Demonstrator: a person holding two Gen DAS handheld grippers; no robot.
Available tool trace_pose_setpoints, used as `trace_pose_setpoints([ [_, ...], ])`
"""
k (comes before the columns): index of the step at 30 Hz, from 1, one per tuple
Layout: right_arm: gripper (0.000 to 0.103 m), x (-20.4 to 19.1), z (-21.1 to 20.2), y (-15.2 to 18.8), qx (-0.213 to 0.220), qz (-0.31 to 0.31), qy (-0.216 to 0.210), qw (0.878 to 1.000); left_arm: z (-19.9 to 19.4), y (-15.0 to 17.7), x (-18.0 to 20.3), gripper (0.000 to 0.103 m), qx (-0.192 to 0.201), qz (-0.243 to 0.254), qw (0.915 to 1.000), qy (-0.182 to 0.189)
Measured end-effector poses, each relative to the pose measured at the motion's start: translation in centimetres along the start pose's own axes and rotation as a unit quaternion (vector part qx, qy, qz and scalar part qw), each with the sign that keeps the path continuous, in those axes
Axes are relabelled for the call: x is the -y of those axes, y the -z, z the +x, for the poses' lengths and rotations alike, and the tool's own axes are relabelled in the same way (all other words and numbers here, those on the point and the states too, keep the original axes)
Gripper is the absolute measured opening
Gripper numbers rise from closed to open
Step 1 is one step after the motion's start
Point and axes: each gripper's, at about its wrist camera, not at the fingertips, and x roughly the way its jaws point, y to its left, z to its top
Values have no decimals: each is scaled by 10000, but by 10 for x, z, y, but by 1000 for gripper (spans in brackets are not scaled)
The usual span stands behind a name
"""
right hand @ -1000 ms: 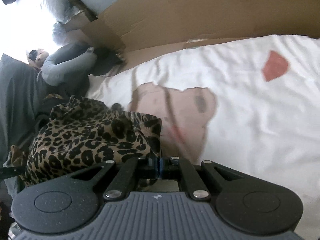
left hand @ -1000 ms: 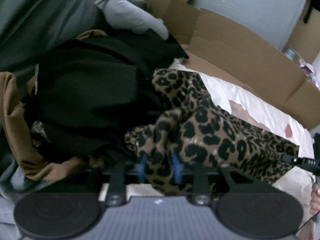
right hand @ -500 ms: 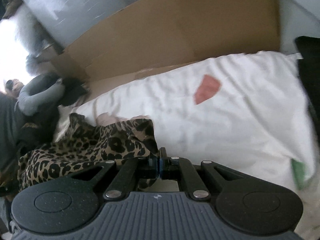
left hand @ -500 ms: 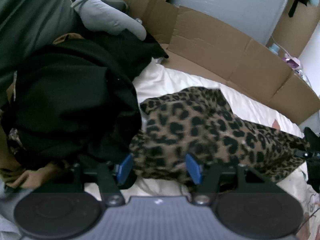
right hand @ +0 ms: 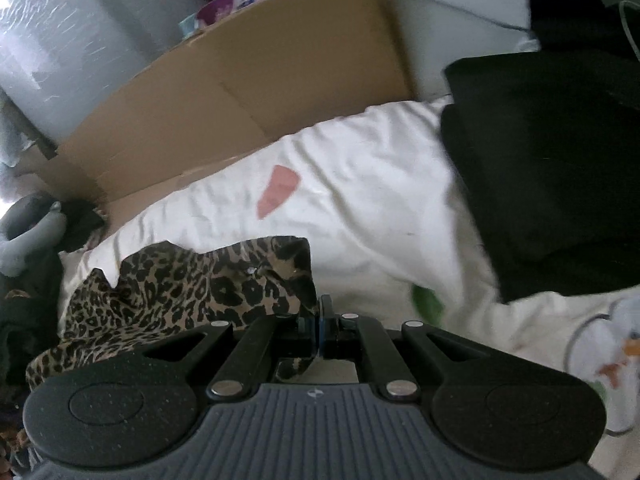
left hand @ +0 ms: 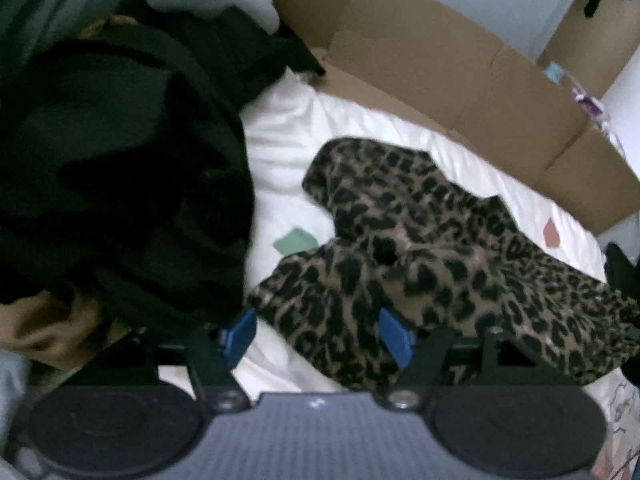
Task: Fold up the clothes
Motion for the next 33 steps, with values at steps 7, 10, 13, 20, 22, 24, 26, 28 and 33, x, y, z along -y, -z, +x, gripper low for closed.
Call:
trace_pose_setpoints([
  [7, 0, 27, -16, 9, 30, 184, 337, 9993, 32, 10, -1, 74, -245, 54, 9997, -68],
  [10, 0, 35, -22, 7, 144, 186, 496, 9985, 36, 10, -4, 74, -244, 74, 9997, 8],
  [13, 0, 46, -17, 3, 66, 384, 627, 9973, 38, 11, -4, 73, -235, 102, 9997, 51],
  [20, 19, 45, -20, 3, 32, 333, 516, 9981, 27, 17, -13, 68, -246, 114, 9994, 198],
  [22, 50, 43, -27, 7, 24, 297, 469, 9985, 25, 18, -18, 67, -282, 119, 9994, 151],
  [24, 50, 43, -33, 12, -33, 264, 381, 9989, 25, 20, -22, 63, -329, 93, 9993, 130],
  [26, 50, 42, -38, 18, -157, 193, 326, 9992, 28, 21, -23, 63, -351, 68, 9993, 123],
  [28, 50, 41, -40, 27, -351, 133, 235, 9990, 30, 23, -23, 63, -348, 48, 9993, 155],
  [33, 50, 34, -32, 55, -858, 1, -4, 9963, 47, 22, -16, 63, -396, 40, 9987, 321],
])
